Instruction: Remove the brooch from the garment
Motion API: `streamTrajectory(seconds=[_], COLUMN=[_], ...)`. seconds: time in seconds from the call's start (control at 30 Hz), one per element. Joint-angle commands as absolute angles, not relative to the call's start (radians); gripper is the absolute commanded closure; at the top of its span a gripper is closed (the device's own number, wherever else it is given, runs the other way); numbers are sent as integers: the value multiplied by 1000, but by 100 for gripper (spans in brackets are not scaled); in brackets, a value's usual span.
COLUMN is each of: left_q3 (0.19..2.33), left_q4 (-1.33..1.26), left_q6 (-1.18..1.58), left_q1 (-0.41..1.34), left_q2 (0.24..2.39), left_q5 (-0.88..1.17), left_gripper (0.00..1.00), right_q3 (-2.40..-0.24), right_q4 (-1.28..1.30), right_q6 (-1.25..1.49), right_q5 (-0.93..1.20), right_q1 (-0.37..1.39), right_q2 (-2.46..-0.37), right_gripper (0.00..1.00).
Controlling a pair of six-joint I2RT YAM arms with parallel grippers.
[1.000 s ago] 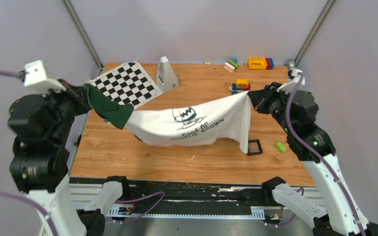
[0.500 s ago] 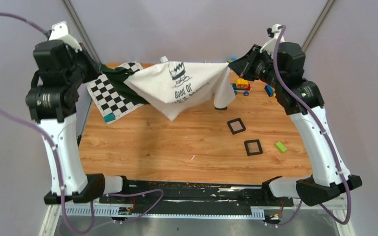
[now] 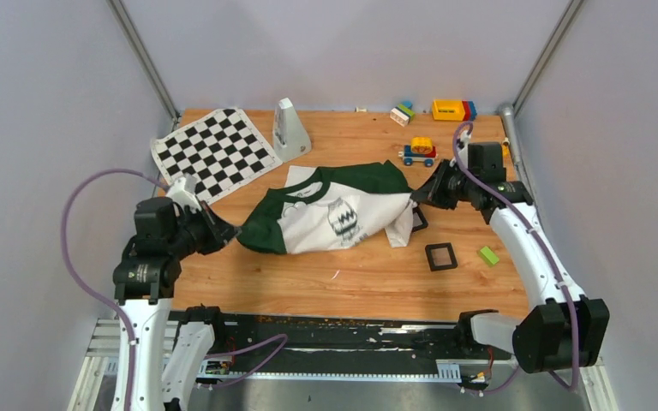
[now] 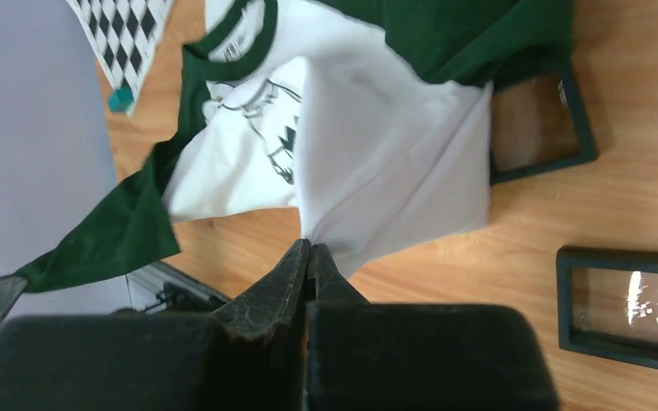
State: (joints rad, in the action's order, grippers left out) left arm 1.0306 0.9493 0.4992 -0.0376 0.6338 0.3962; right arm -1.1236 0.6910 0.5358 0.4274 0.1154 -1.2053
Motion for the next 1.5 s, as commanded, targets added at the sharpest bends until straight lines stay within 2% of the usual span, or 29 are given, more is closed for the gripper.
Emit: streamTrajectory(seconds=[0.0,0.1,0.17,0.2,0.23,0.27,0.3,0.33,0.43,0.6,0.7,0.93,1.07,1.13,1.2,1.43,1.47], left_q3=[889,838,833,834,839,844,853,859,926,1057,1105,1134,1143,1148,1159,1205,1210], left_q4=[858,855,856,858,859,859,856,847,838,769,697,510,437,411,399,373,374], left_q6=[564,560,551,540,534,515,505,487,463,419,383,345,348,344,340,336,336], left_q1=[-10,35,50,55,57,58,59,60,109,363,410,395,308,280,256,216,208], left_q2=[542,556,578,593,600,615,623,644,741,949,1125,1397,1525,1596,1647,1794,1817], left_q5=[491,465,437,417,406,380,365,336,249,-45,-46,-63,34,57,74,178,186], left_gripper=[100,99,82,57,43,17,10,5,2,3,7,11,12,12,10,10,13], right_q3=[-966,-825,-764,-740,-730,-727,-731,-740,-801,-950,-1011,-1033,-1067,-1102,-1142,-1247,-1259], right_q4=[552,482,465,465,468,475,486,490,497,491,479,349,290,283,290,296,300], right_q6=[514,535,540,541,541,541,543,537,517,489,482,504,536,552,582,695,702], right_q5=[587,545,498,468,439,404,352,309,222,98,15,27,18,2,-48,-26,-19], right_q1=[145,211,255,273,282,285,287,291,300,398,473,629,699,725,738,739,739], right_q2=[-1185,-1152,-1135,-1129,-1123,-1115,-1107,-1096,-1087,-1179,-1267,-1422,-1531,-1599,-1666,-1845,-1862], right_gripper=[100,100,98,90,72,49,25,13,11,18,20,20,20,14,12,17,18])
